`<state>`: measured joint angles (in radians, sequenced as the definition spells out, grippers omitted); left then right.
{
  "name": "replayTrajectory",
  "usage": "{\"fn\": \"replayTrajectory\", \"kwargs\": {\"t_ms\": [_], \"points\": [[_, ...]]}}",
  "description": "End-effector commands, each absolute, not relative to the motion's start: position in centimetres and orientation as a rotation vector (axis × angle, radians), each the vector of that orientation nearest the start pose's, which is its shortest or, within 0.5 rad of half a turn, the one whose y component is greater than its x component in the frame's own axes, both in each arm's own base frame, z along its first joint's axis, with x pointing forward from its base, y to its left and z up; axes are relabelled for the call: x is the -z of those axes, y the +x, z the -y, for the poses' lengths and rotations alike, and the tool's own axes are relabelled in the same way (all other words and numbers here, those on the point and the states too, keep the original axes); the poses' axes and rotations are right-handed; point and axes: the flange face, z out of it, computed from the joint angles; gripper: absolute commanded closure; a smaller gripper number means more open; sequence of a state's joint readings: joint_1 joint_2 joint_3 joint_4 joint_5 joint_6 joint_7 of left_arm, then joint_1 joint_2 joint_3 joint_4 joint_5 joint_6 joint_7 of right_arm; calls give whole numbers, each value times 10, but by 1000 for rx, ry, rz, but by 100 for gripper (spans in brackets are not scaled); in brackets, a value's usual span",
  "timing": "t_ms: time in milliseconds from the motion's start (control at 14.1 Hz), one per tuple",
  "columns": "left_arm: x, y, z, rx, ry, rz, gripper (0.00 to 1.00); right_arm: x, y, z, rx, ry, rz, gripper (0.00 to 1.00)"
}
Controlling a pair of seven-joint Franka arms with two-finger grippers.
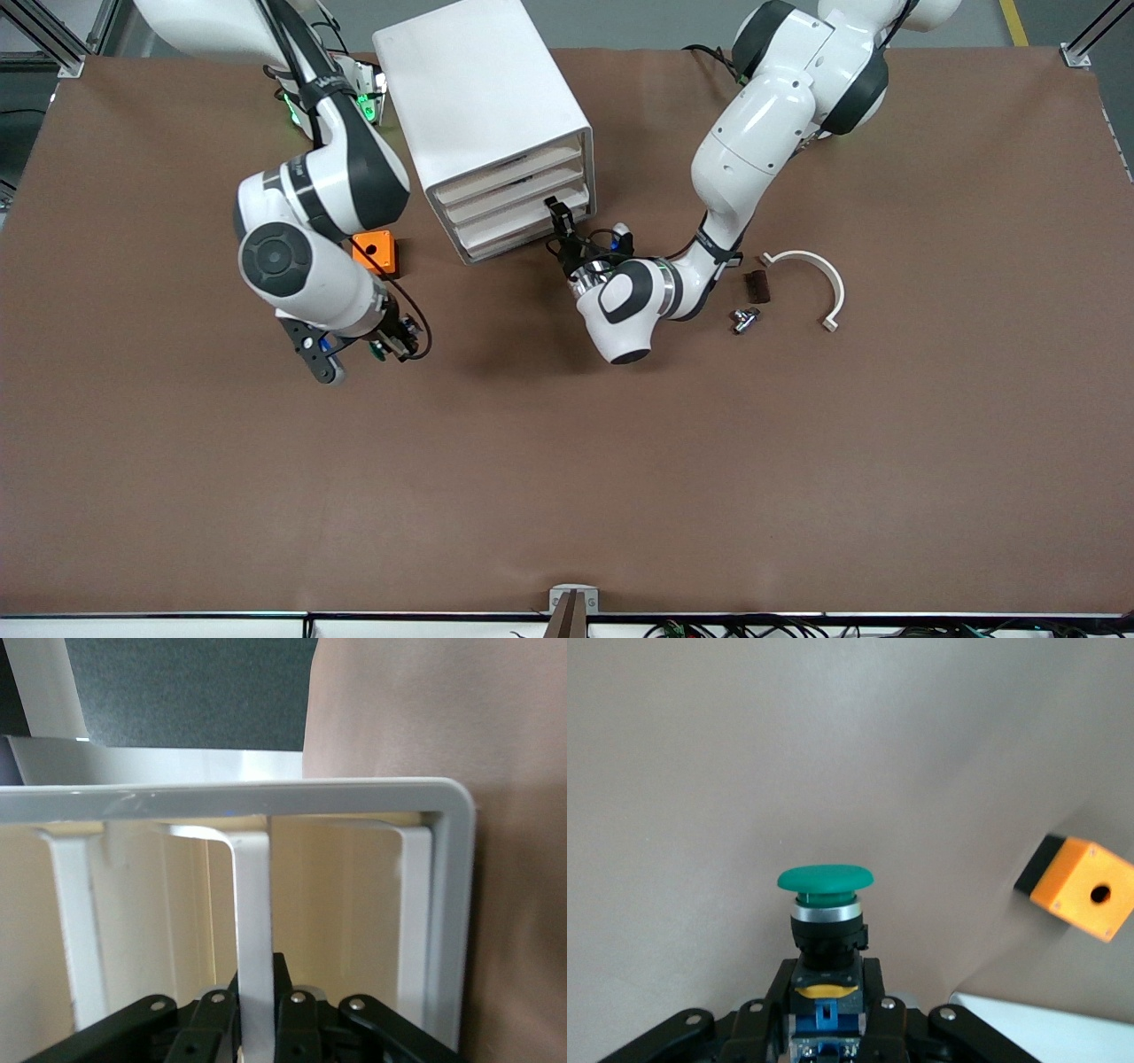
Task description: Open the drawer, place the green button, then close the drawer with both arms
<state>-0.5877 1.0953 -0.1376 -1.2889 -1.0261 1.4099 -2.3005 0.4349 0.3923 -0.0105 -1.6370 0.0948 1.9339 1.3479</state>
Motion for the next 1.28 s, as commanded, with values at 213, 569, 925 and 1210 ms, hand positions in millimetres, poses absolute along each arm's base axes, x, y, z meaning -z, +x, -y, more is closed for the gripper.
{"fn": "replayTrajectory", "kwargs": {"t_ms": [213,569,925,1210], "points": [[-119,486,456,-1522,-950,1701,88,-387,559,-334,-180,-2720,-1609,100],[-126,531,419,-1629,-871,1783,85,-381,525,-392,-157,-2688,-1655,100],[-124,541,409,-1649,-872,1815,56,-363,503,-433,-135,-2609,-1745,100],[-142,553,414,-1761,-1076,1815,0,-342,483,-459,-169,-2596,-1789,100]]}}
